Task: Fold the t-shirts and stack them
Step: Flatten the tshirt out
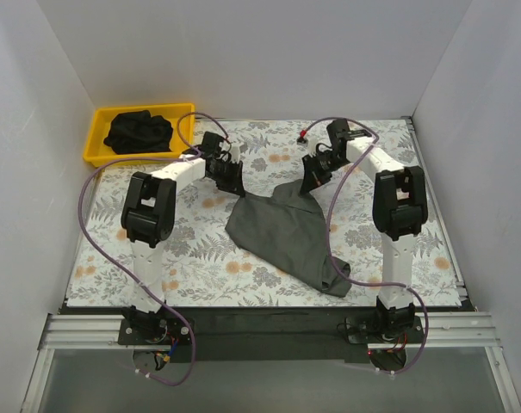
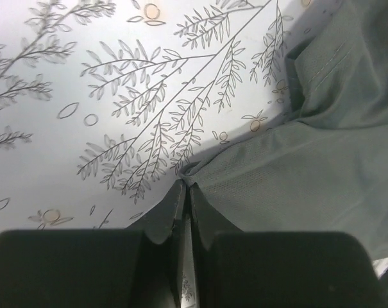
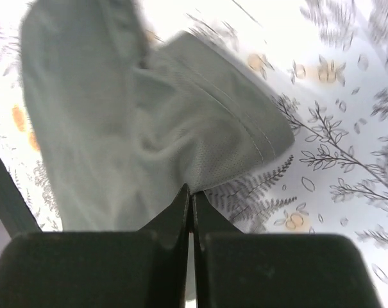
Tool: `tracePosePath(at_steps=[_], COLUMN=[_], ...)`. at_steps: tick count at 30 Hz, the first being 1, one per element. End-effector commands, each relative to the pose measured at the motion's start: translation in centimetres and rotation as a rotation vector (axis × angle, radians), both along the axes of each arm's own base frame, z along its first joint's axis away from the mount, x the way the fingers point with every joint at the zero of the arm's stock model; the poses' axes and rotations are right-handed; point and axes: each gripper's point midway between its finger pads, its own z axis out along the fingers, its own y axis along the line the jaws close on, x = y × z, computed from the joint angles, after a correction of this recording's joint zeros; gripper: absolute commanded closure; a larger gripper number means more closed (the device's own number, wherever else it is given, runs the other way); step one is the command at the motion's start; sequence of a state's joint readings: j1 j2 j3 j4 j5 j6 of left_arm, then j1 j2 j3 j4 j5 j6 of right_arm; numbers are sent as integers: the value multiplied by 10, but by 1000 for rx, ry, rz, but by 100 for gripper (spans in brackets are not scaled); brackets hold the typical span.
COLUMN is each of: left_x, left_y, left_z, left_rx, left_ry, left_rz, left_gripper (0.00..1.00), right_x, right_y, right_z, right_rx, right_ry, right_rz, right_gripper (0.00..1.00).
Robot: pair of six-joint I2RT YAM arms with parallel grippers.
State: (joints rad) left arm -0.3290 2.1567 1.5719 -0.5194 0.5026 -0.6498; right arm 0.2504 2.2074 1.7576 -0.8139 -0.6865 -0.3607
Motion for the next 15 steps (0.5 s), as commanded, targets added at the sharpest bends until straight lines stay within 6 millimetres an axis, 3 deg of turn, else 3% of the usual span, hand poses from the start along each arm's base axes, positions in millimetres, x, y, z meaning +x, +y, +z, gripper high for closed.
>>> tracePosePath(at_steps=[1,5,7,8,9,10,11,12,14,15], left_x=[19,18,15,7,3,-3,-18,-29,-48,-68], left_y=[16,42,64,71,77,83,86,87,88,88], left_z=[68,123,162,194,209,220,255,270,296,317], left_rx=[-142,-208,-250,-267,-266,-254,-252,-256,-253,-259], left_ry=[-99,-197,-269,-337,-383,-420,-521,-563,-642,-689], left_rz=[52,94,146,155,156,158,145,128,98,83], left_gripper=[100,100,100,100,100,100,100,100,100,100], right_x=[11,19,19,16,12,3,-3,-13,-24,-26], right_y=[14,20,35,41,48,63,69,79,77,72], right_z=[104,166,203,221,235,249,279,294,335,345], right_rx=[121,146,167,178,187,207,229,251,284,273], right_ry=[-282,-457,-561,-611,-651,-687,-762,-792,-872,-902], right_rz=[86,111,151,167,186,224,237,258,238,218], right_gripper=[99,99,99,99,99,99,99,99,99,99])
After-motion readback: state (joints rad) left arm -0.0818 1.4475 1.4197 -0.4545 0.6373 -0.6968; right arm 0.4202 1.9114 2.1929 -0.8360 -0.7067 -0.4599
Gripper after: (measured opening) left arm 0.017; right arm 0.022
